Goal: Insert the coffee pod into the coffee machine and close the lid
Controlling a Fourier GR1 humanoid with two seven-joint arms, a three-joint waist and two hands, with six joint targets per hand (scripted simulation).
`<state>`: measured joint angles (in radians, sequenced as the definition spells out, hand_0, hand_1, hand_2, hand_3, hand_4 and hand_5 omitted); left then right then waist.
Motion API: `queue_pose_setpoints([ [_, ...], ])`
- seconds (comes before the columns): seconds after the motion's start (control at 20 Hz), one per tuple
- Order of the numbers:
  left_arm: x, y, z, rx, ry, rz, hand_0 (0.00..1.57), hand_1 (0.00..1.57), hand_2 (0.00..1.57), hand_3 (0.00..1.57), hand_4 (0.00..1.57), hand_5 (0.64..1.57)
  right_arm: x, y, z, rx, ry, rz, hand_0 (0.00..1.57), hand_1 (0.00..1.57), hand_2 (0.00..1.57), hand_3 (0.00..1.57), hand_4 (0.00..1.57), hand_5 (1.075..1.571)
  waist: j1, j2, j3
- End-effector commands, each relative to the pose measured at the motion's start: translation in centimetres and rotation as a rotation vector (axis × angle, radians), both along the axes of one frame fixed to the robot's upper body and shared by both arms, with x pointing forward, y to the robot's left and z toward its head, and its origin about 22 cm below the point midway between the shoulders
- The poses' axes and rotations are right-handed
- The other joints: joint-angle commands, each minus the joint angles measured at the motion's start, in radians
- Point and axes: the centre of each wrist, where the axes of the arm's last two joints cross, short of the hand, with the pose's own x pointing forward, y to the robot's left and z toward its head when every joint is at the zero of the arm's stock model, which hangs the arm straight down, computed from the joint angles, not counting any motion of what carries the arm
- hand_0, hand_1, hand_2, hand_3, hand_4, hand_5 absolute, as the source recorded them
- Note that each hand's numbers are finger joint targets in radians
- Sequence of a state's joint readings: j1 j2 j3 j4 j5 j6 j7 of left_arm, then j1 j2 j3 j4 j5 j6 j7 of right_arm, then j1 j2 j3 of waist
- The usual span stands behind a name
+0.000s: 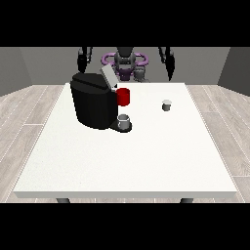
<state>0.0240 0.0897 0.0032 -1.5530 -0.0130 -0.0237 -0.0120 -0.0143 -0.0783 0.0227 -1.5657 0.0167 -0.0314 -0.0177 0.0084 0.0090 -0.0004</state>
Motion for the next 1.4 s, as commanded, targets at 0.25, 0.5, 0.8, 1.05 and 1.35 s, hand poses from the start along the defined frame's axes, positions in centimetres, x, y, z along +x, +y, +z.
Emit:
queue_pose_setpoints([
  [0.25,-1.0,4.0,-0.5,-0.009,-0.175,-0.100,0.00,0.00,0.00,0.00,0.21,1.571,-0.8,-2.9,-0.6,-0.002,0.114,0.000,0.00,0.00,0.00,0.00,0.13,1.571,0.006,-0.041,-0.0001],
  [0.5,2.9,7.8,3.1,0.201,-0.163,-0.054,0.00,0.00,0.00,0.00,0.00,1.571,-0.1,-0.6,-0.5,0.080,-0.143,-0.127,0.00,0.00,0.00,0.00,0.18,1.571,-0.092,0.046,0.0005],
  [0.8,6.4,12.0,5.5,0.187,-0.079,-0.024,0.00,0.00,0.00,0.00,0.00,1.571,0.8,0.3,1.0,0.095,-0.178,-0.046,0.00,0.00,0.00,0.00,0.16,1.571,-0.147,0.111,0.0002],
  [1.05,7.7,11.0,3.4,0.258,0.029,-0.009,0.00,0.00,0.00,0.00,0.00,1.571,1.6,1.2,2.6,0.106,-0.173,-0.058,0.00,0.00,0.00,0.00,0.19,1.571,-0.148,0.105,0.0003],
  [1.35,9.0,14.3,3.2,0.293,0.068,0.045,0.00,0.00,0.00,0.00,0.00,1.571,0.9,2.6,3.6,0.101,-0.175,0.004,0.00,0.00,0.00,0.00,0.28,1.571,-0.204,0.161,-0.0002],
])
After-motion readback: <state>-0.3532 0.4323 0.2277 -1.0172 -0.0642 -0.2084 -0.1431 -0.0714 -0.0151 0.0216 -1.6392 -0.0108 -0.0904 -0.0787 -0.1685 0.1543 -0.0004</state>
